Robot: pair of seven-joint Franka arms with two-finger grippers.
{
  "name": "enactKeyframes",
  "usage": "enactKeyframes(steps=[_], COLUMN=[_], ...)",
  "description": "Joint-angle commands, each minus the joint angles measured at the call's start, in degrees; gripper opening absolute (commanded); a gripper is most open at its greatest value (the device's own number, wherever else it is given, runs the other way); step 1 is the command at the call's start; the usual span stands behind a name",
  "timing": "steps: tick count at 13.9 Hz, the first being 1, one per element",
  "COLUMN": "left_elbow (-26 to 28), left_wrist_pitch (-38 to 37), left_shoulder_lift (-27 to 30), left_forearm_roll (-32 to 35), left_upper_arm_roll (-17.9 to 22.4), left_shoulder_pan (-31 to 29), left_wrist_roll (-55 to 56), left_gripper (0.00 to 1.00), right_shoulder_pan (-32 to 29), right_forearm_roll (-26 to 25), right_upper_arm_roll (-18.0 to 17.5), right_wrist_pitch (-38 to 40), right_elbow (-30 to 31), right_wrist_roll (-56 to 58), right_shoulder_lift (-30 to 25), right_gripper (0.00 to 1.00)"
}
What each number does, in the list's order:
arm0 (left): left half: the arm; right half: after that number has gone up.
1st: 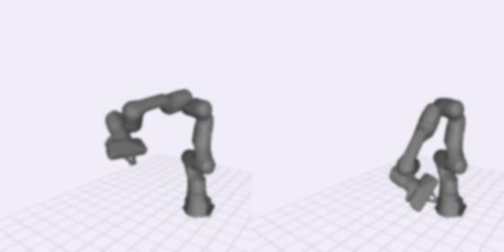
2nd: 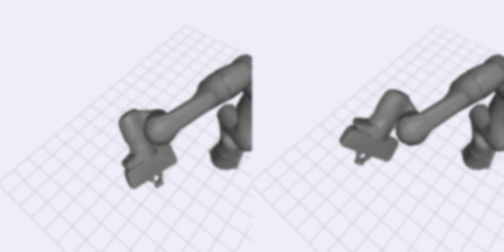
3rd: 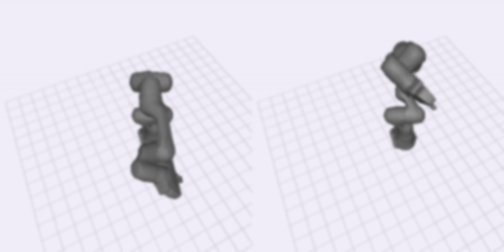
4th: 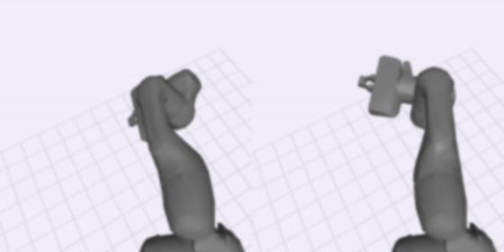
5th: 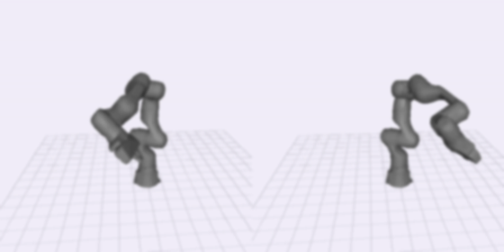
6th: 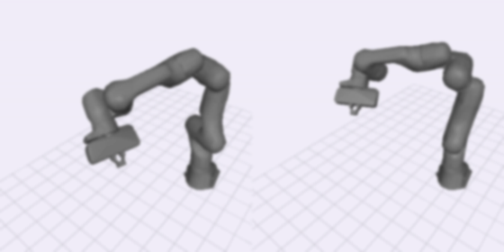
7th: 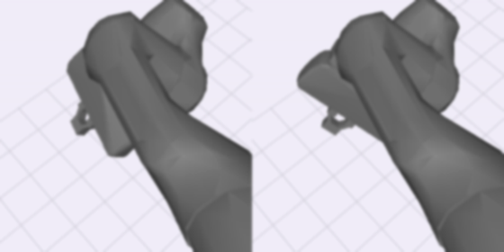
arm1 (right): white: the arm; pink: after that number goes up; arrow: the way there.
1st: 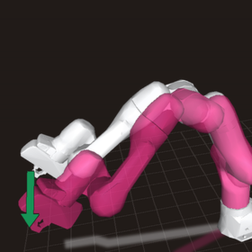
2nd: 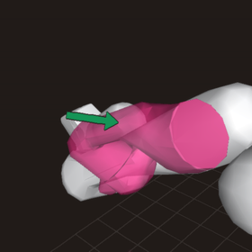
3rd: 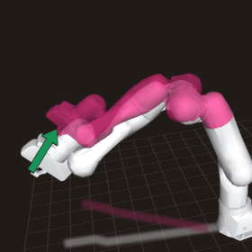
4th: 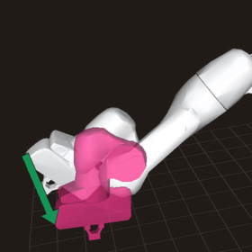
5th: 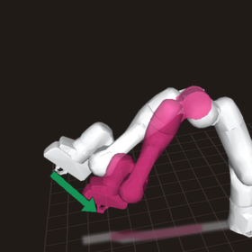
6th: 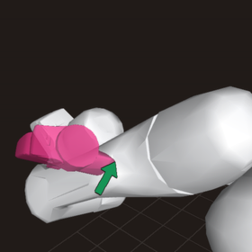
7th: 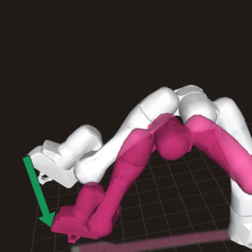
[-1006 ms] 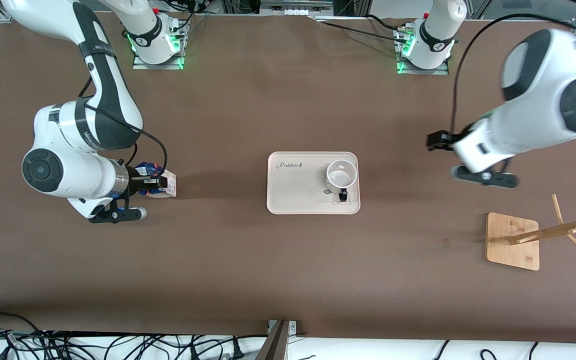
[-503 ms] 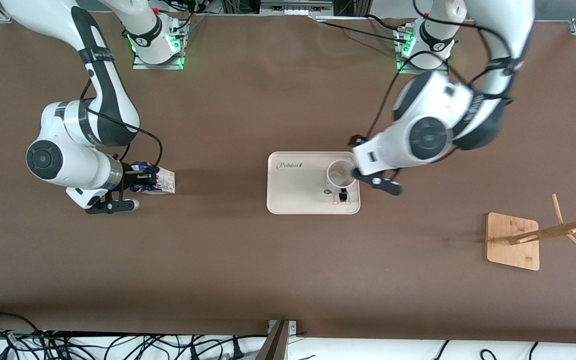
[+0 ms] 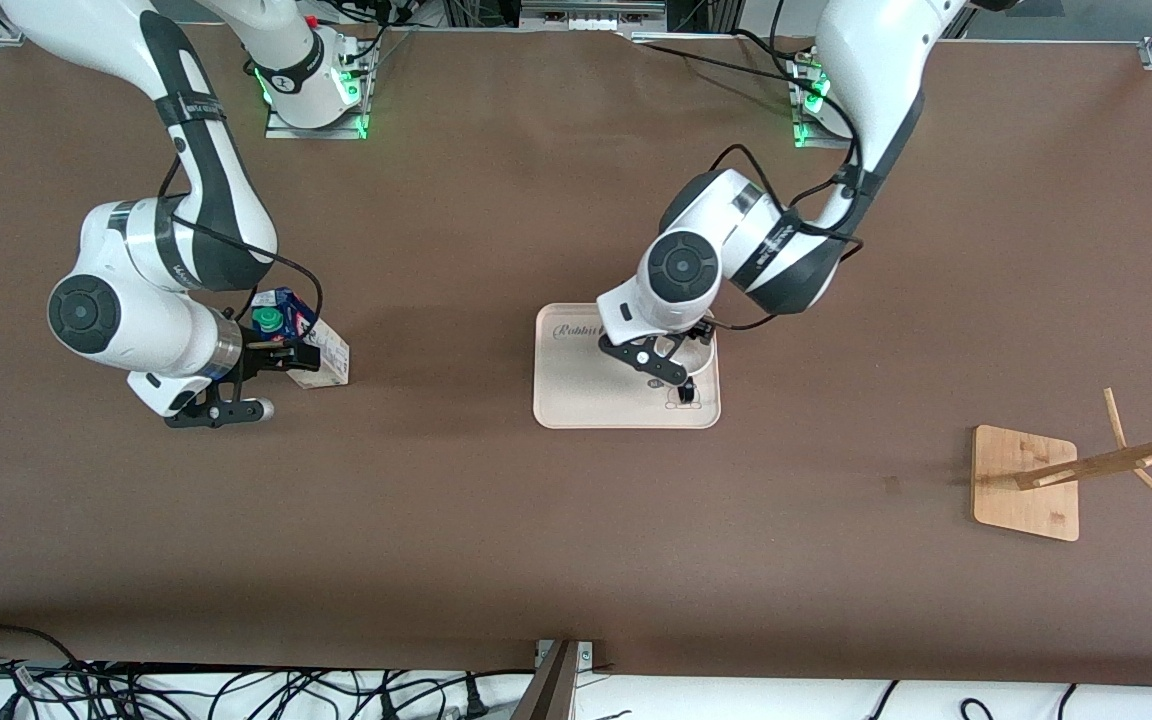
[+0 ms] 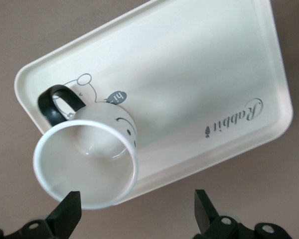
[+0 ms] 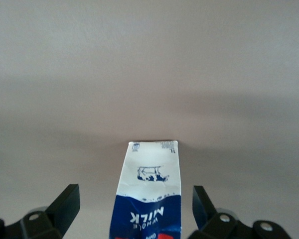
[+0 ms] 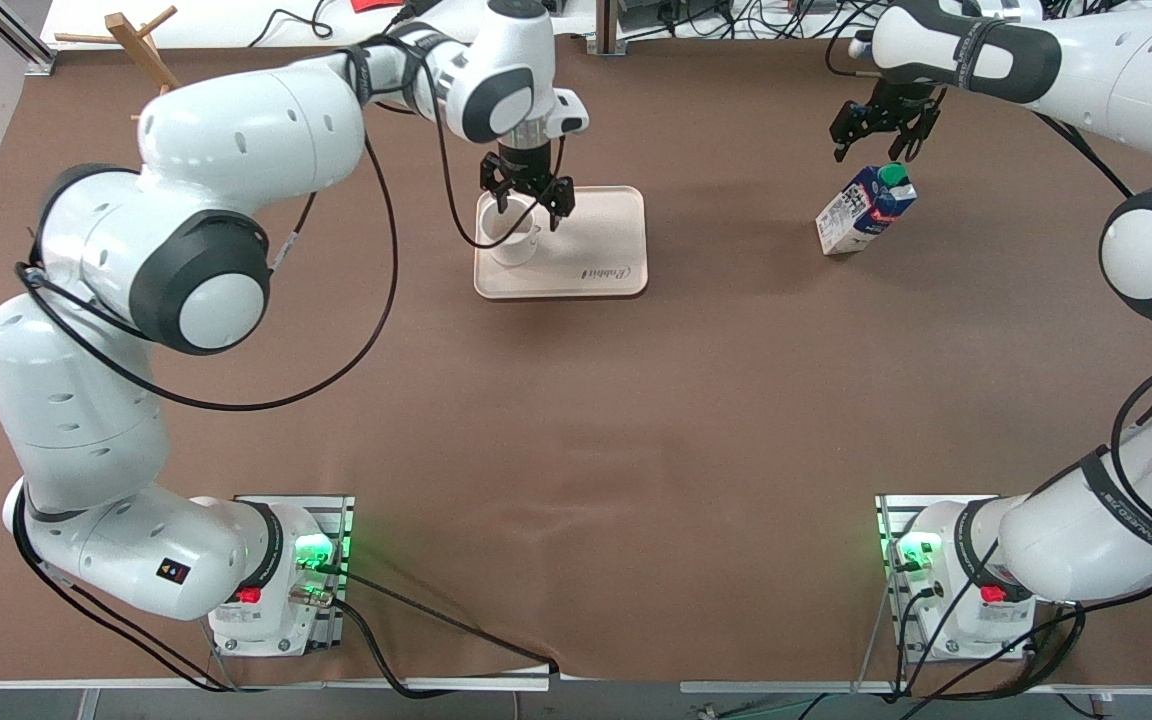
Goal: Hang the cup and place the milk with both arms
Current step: 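Set the carton down with the right gripper while the left gripper grasps the mug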
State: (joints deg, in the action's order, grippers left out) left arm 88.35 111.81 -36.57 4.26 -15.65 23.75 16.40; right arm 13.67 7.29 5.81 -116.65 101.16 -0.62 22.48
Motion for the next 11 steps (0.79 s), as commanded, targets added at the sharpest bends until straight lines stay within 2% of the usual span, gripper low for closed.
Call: enactKeyframes(steps=[1,3,5,7,9,11], left_elbow=[-1.2,-1.2,-1.2,-1.2,-1.2,-1.2], left_wrist_pitch=[1.0,1.0,1.4,2.6,3.6,4.3], left_shoulder_lift=[-1.9,-2.4,-3.1,-4.3,-5.3,-5.9], left_forearm_roll=[2.9,4.1,4.5,6.6,8.4,8.7], left_upper_arm_roll=[0.4,0.5,0.6,0.7,0.7,0.7], left_shoulder_pan=[1.5,1.7,1.7,1.8,1.8,1.8], left_wrist_roll=[2.9,2.9,2.9,2.9,3.8,5.3], left_gripper=[1.00,1.00,1.00,1.00,1.00,1.00], right_shoulder_pan=[-0.2,-0.2,-0.1,-0.2,-0.3,-0.3], right_forearm_roll=[1.1,0.3,-0.9,-4.4,-4.5,-4.2], right_upper_arm_roll=[-0.4,-0.5,-0.2,-0.2,0.6,1.0], right_wrist_pitch=[0.4,2.7,8.4,13.4,17.8,20.7], right_elbow=[-1.5,-4.5,-10.9,-16.8,-17.8,-15.2], right_wrist_roll=[-2.8,-3.2,-3.2,-3.2,-4.5,-4.5], right_shoulder_lift=[-3.7,-5.5,-5.5,-5.5,-7.8,-12.2], right_gripper=[1.00,1.00,1.00,1.00,1.00,1.00])
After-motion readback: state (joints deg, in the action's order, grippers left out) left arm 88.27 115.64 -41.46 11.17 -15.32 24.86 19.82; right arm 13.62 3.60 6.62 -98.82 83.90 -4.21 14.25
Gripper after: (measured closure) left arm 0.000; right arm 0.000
